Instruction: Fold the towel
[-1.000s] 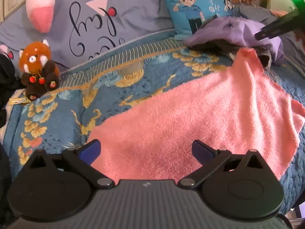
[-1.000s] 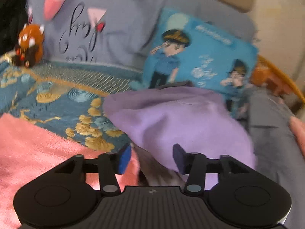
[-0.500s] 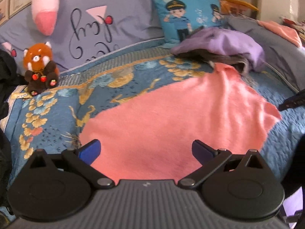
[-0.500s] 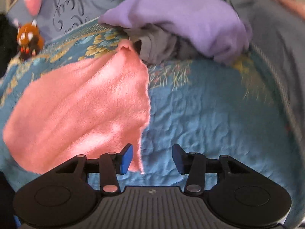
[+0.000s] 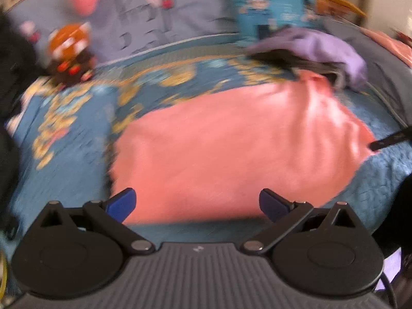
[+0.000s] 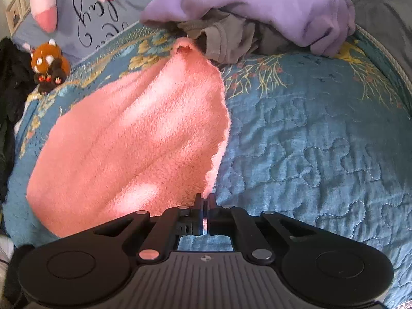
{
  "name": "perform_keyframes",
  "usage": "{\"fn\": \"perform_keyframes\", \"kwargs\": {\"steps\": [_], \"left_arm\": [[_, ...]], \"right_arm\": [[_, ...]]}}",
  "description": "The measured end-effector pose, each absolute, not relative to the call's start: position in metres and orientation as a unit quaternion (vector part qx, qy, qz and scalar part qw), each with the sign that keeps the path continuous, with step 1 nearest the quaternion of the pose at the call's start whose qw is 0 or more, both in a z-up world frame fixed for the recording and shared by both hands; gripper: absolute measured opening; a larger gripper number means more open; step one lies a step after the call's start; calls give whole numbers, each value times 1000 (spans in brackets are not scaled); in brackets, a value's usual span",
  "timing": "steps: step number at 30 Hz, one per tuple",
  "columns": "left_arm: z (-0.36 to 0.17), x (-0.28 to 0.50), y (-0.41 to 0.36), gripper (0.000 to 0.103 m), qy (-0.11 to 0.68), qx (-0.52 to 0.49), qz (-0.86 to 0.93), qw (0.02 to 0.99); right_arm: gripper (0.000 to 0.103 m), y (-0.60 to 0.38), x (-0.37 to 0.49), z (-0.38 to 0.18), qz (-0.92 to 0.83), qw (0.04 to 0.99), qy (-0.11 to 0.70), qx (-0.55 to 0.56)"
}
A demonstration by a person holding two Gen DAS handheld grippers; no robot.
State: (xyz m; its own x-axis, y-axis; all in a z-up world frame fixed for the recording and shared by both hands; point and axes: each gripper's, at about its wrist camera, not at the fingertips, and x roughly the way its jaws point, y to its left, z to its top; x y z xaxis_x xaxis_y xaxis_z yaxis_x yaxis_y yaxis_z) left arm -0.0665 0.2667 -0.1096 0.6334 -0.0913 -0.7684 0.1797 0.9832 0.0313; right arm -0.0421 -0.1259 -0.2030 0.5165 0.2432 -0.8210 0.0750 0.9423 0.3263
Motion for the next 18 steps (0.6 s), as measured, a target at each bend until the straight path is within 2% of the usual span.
{"fn": "perform_keyframes", "kwargs": {"steps": [8, 13, 18], "left_arm": [[-147, -78, 346, 103, 463, -78, -41, 882], [-156, -65, 326, 103, 465, -110, -81, 875], [-144, -67, 256, 103, 453, -97, -180, 868]], "right_arm": [[2, -136, -49, -175, 33, 874, 451, 179], [2, -144, -54, -147, 29, 881, 431, 190], [2, -144, -55, -127, 39, 885, 417, 205]]}}
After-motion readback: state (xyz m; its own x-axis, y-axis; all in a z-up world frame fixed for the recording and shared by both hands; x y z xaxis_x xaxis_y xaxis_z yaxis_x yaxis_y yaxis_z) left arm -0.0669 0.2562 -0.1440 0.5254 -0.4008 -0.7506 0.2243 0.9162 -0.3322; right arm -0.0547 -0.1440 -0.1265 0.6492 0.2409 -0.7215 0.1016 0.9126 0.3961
